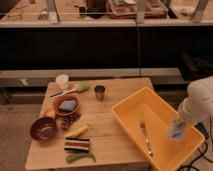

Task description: Place towel in purple bowl

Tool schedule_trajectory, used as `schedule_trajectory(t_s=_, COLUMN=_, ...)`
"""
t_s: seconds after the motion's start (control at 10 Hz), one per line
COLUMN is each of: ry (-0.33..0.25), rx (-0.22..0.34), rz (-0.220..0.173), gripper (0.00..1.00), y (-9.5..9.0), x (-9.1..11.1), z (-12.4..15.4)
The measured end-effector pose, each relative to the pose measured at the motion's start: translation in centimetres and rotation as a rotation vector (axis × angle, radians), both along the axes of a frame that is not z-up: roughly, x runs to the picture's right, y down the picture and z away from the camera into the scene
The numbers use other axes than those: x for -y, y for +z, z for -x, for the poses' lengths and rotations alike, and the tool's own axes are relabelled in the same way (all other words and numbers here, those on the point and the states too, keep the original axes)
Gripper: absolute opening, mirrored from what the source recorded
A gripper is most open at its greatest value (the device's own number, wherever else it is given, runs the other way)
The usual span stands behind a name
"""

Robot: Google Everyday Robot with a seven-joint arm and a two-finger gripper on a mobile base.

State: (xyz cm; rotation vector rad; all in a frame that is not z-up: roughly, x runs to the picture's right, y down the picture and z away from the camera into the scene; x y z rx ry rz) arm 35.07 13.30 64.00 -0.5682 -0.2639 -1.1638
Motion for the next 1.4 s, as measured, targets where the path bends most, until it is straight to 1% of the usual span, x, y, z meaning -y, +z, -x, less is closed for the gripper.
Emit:
schedule_trajectory(t_s=0.1, ry=-0.019, rx=0.022, rz=-0.012, gripper=0.0, y=-0.2, x=1.3, z=1.4)
schedule_trajectory(t_s=0.2, ry=-0.035, rx=0.048, rz=-0.019, gripper=0.0, y=-0.2, x=2.2, z=3.0)
schedule_trajectory(t_s=0.3, ry=-0.049, rx=0.084, rz=-0.028, gripper=0.0, y=0.1, x=2.8, z=5.2)
schedule_trajectory(t_s=0.4, ry=-0.064, rx=0.134, rz=-0.042, gripper=0.0, y=0.4, x=3.6, z=8.4)
schedule_trajectory(t_s=0.8, ry=-0.112, rx=0.303, rz=-0.073, gripper=0.0, y=0.3, x=5.4, z=18.3)
schedule_trajectory(t_s=0.9, ry=-0.122, rx=0.334, rz=-0.078, gripper=0.0, y=0.3, x=5.8, z=20.1)
schedule_trajectory(t_s=1.0, ry=-0.14, rx=0.39, rz=-0.086, gripper=0.0, y=0.2, x=6.4, z=23.3)
schedule_trajectory(t_s=1.2, ry=-0.161, rx=0.479, rz=-0.093, gripper=0.0, y=-0.2, x=7.1, z=28.0)
schedule_trajectory(t_s=1.4, ry=-0.189, rx=0.586, rz=-0.092, gripper=0.0, y=-1.1, x=7.4, z=33.3)
